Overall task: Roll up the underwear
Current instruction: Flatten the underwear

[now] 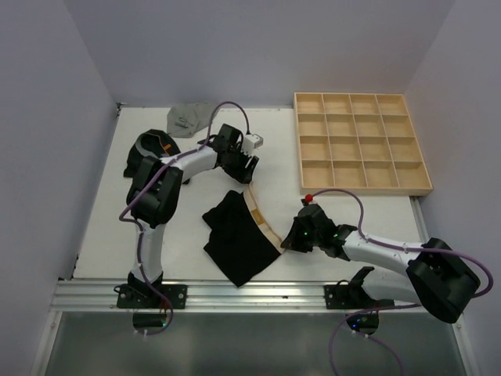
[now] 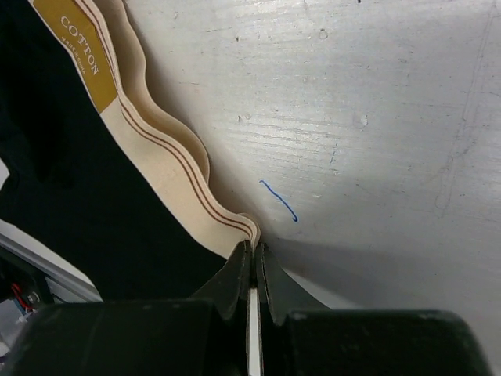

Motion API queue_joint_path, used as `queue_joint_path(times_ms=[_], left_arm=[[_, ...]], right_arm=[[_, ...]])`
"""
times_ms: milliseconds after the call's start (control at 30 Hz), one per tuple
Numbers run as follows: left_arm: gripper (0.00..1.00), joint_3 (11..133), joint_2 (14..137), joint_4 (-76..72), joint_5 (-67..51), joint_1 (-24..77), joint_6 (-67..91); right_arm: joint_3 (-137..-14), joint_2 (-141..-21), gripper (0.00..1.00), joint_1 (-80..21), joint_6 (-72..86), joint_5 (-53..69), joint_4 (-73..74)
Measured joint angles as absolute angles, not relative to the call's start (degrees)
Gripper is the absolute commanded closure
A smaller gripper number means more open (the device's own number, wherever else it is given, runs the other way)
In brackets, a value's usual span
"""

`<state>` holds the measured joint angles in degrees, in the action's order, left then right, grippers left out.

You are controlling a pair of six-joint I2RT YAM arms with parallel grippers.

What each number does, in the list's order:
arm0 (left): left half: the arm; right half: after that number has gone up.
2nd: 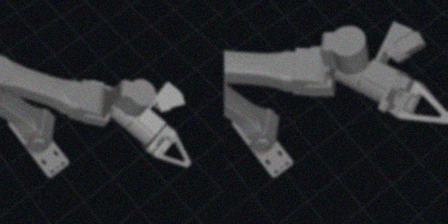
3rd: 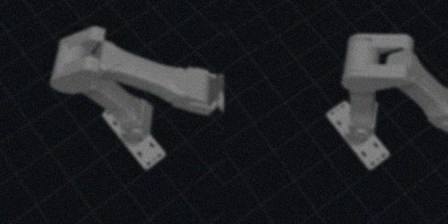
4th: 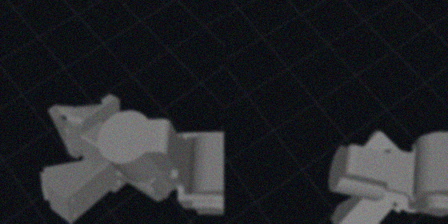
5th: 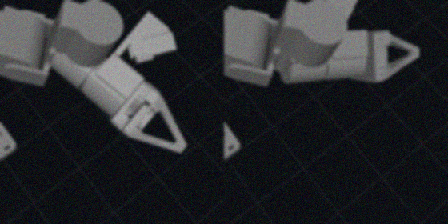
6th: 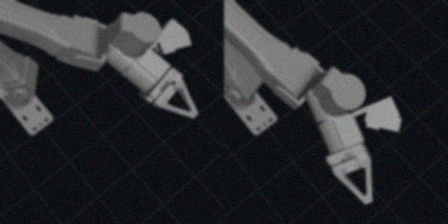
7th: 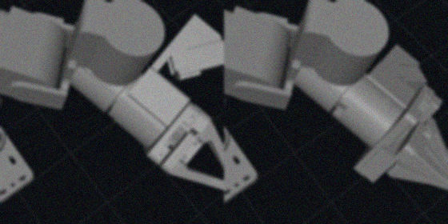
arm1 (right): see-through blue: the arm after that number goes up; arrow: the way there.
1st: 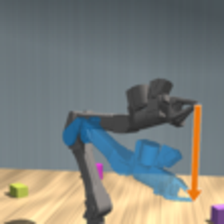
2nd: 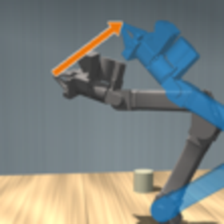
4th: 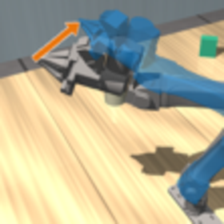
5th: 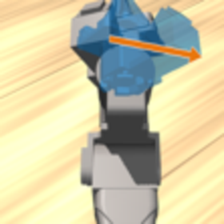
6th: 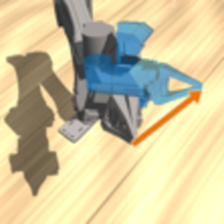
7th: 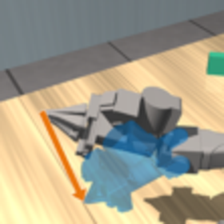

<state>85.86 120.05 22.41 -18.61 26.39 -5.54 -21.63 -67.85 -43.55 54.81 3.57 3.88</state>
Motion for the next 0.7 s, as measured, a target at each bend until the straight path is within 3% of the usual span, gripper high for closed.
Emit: queue_joint_path(times_ms=[167,300,533,700], left_arm=[[0.33,85.41,120.33,21.34,-18.72,28.21,-5.93],[0.31,81.76,118.15,18.94,-25.39,26.41,-13.02],[0.34,96.66,121.58,34.48,-45.28,18.85,-43.57],[0.31,97.67,121.6,42.26,-49.47,18.35,-67.66]], right_arm=[[-21.76,-67.88,1.0,-43.55,53.8,3.6,4.19],[-22.72,-67.37,1.0,-43.33,52.4,3.16,7.18],[-23.24,-61.95,1.0,-40.05,48.69,0.51,15.75],[-23.24,-62.17,1.0,-39.94,47.4,0.56,17.39]])
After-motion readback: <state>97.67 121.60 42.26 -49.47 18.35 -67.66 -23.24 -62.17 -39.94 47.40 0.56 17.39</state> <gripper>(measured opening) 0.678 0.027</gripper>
